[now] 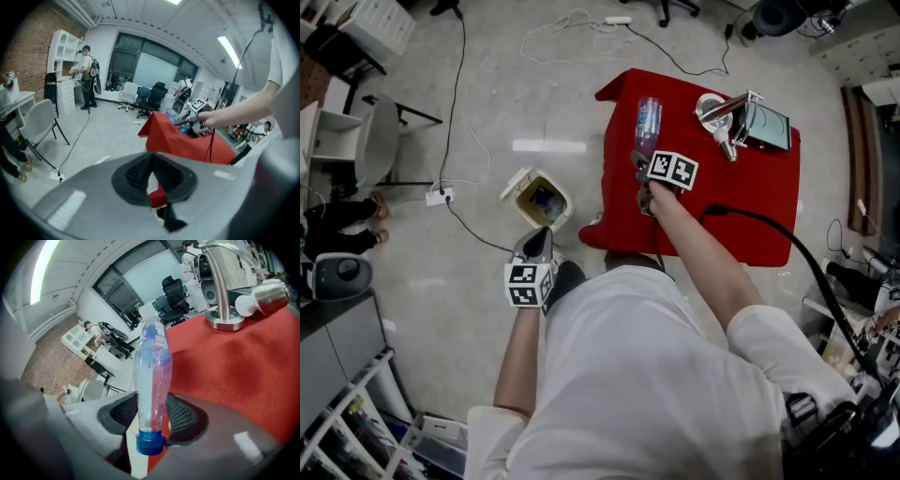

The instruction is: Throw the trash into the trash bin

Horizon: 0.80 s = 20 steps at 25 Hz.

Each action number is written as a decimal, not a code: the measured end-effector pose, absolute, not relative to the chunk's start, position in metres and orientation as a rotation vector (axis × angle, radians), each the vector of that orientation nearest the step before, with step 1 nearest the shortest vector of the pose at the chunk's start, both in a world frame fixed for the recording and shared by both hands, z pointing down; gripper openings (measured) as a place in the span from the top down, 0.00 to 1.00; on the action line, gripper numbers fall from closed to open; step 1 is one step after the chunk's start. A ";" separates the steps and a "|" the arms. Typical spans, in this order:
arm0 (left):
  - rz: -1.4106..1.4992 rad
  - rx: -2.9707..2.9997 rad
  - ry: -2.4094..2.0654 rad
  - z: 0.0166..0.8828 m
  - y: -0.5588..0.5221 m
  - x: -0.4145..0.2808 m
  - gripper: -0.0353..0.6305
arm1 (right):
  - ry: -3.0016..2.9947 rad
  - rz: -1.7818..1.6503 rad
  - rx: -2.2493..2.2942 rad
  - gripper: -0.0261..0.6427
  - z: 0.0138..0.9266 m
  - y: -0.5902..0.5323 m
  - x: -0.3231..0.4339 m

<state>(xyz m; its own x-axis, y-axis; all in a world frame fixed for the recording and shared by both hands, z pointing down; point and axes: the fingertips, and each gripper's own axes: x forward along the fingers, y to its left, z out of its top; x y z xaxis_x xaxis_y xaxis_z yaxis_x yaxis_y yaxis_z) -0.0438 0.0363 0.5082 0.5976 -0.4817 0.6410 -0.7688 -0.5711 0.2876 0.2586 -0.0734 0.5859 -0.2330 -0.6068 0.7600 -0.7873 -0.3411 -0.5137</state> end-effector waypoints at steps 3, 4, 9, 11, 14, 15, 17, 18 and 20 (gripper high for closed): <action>0.670 2.265 -1.009 0.507 0.043 -0.049 0.94 | -1.750 1.598 1.719 0.68 0.585 -0.063 0.225; 0.665 2.260 -1.021 0.507 0.046 -0.051 0.94 | -1.773 1.593 1.675 0.68 0.585 -0.060 0.212; 0.632 2.211 -1.098 0.509 0.056 -0.070 0.94 | -1.901 1.571 1.441 0.68 0.584 -0.052 0.137; 0.625 2.182 -1.129 0.514 0.059 -0.082 0.94 | -1.943 1.568 1.337 0.68 0.588 -0.047 0.103; 0.625 2.139 -1.166 0.518 0.066 -0.099 0.94 | -1.982 1.564 1.182 0.68 0.593 -0.032 0.053; 0.624 2.128 -1.174 0.519 0.069 -0.105 0.94 | -1.990 1.564 1.136 0.68 0.595 -0.026 0.038; 0.620 2.106 -1.190 0.522 0.072 -0.119 0.94 | -2.000 1.563 1.051 0.68 0.599 -0.013 0.009; 0.617 2.095 -1.198 0.524 0.073 -0.126 0.94 | -2.001 1.561 1.012 0.68 0.602 -0.008 -0.003; 0.609 2.076 -1.212 0.529 0.072 -0.137 0.94 | -1.996 1.554 0.944 0.68 0.609 0.003 -0.025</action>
<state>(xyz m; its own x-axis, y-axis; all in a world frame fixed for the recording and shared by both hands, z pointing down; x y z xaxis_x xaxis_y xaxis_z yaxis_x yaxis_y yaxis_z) -0.1371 0.0722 0.5294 0.4646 -0.5814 0.6679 -0.8830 -0.3614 0.2997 -0.0249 0.0027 0.6093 -0.6715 -0.2462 0.6989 -0.7379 0.1364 -0.6609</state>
